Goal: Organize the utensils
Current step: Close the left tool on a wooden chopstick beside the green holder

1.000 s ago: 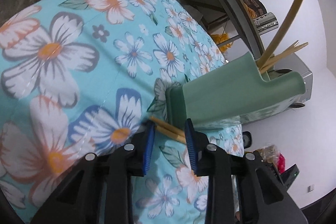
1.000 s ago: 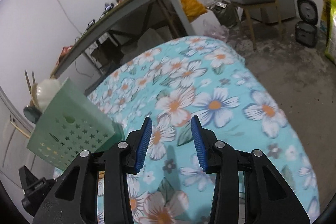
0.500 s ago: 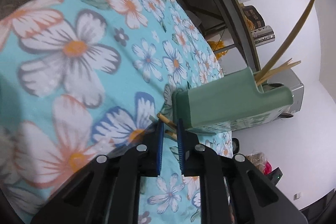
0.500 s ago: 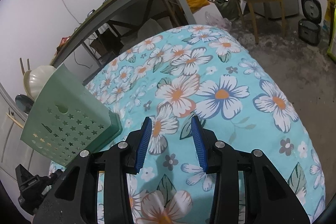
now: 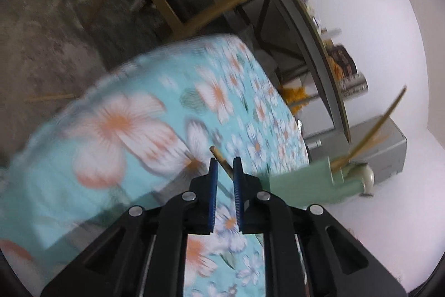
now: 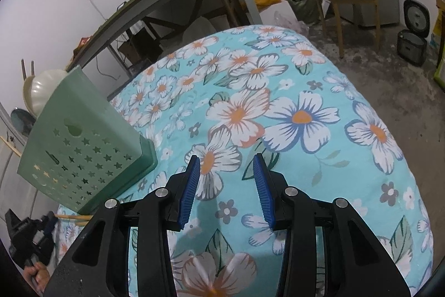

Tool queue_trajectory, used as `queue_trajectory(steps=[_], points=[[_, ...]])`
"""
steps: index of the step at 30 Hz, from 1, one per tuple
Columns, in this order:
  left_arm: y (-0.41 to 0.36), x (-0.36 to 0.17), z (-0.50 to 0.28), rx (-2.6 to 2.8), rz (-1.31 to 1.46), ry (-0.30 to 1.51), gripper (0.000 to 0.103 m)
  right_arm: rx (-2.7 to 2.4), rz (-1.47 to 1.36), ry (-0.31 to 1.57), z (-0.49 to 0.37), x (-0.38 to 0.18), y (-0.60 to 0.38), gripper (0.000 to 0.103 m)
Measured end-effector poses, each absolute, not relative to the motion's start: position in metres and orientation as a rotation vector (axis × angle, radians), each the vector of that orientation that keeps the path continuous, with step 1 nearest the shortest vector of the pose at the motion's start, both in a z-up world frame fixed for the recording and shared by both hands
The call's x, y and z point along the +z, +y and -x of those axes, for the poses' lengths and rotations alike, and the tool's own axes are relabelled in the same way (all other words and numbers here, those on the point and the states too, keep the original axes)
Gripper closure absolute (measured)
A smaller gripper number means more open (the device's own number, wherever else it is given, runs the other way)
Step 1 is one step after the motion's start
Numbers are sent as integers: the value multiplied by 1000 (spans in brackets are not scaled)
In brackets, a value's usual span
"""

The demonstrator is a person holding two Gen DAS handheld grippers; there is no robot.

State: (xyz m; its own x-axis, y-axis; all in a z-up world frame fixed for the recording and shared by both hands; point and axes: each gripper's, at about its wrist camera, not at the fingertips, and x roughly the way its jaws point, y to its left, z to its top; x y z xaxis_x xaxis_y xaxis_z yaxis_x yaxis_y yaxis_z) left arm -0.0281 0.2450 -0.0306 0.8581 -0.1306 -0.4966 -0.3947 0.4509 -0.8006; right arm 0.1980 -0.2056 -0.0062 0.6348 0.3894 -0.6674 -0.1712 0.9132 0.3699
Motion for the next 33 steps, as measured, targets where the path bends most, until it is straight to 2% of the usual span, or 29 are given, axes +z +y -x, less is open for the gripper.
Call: queue_trajectory(steps=[5, 13, 21, 23, 27, 33], points=[[271, -28, 44, 206, 1130, 502, 94, 327, -262, 835, -198, -10, -201, 64], [264, -57, 19, 59, 1285, 588, 96, 311, -246, 838, -198, -11, -197, 64], [262, -59, 19, 81, 1369, 624, 92, 314, -252, 846, -197, -13, -196, 62], [258, -58, 23, 59, 1397, 638, 85, 315, -252, 851, -197, -14, -195, 61], [252, -51, 21, 53, 1380, 623, 65, 322, -256, 854, -198, -14, -196, 60], [240, -51, 5, 77, 1381, 610, 62, 322, -256, 856, -199, -14, -196, 59]])
